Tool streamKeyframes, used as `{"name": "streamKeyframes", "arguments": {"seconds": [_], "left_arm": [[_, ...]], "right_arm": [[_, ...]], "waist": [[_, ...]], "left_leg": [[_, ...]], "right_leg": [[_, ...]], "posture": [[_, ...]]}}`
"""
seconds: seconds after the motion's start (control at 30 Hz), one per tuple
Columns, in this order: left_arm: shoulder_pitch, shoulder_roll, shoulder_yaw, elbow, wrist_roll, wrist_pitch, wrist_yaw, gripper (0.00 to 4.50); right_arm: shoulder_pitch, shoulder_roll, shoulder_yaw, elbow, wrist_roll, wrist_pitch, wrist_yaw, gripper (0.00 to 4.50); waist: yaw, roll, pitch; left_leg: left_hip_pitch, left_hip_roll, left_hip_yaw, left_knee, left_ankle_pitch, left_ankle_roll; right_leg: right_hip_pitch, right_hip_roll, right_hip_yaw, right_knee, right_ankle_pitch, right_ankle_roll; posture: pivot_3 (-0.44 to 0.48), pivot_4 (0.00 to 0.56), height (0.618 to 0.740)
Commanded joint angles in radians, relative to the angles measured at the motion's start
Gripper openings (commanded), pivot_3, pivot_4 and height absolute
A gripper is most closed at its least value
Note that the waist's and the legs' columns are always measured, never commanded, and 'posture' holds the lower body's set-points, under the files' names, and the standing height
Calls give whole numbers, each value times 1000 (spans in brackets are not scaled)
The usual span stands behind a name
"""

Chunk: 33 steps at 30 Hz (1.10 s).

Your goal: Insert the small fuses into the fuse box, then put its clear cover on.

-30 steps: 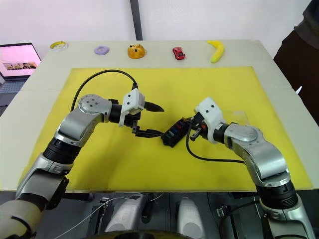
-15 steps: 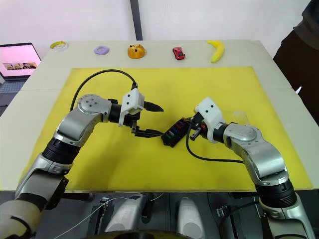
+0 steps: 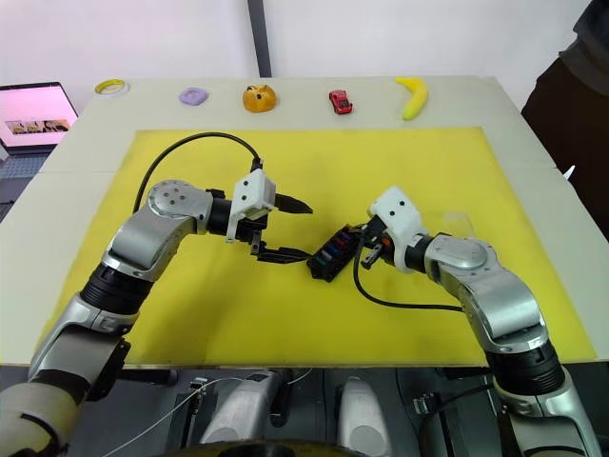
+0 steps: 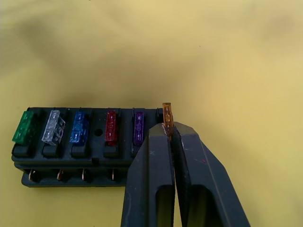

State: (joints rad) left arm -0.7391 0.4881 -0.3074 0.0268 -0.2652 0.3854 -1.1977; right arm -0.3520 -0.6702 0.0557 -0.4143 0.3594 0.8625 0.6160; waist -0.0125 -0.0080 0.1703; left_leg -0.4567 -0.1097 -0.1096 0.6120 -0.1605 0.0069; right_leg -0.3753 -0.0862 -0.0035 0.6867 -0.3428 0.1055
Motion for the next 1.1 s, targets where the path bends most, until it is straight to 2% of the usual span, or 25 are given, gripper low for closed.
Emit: {"name": "streamKeyframes", "arguments": {"seconds": [0.03,0.53,1.1], "left_arm": [[3,3,12,-38,-5,-2,-1,4464],[8,-6,14,-36,-6,-2,9,4464],[12,-11,16,-35,-4,-8,17,4464]], "right_arm": [[-17,-16,11,2,-15,-26,17,0],[-65,-72,63,36,-60,-58,97,0],[-102,-84,72,53,-81,-67,147,0]], "waist": [[0,0,0],[0,0,0],[0,0,0]], "left_leg": [[0,0,0,0,0,0],[0,0,0,0,0,0],[0,0,0,0,0,0]], "right_leg": [[0,0,0,0,0,0],[0,0,0,0,0,0],[0,0,0,0,0,0]], "posture": [[0,150,735],[0,150,735],[0,150,735]]}}
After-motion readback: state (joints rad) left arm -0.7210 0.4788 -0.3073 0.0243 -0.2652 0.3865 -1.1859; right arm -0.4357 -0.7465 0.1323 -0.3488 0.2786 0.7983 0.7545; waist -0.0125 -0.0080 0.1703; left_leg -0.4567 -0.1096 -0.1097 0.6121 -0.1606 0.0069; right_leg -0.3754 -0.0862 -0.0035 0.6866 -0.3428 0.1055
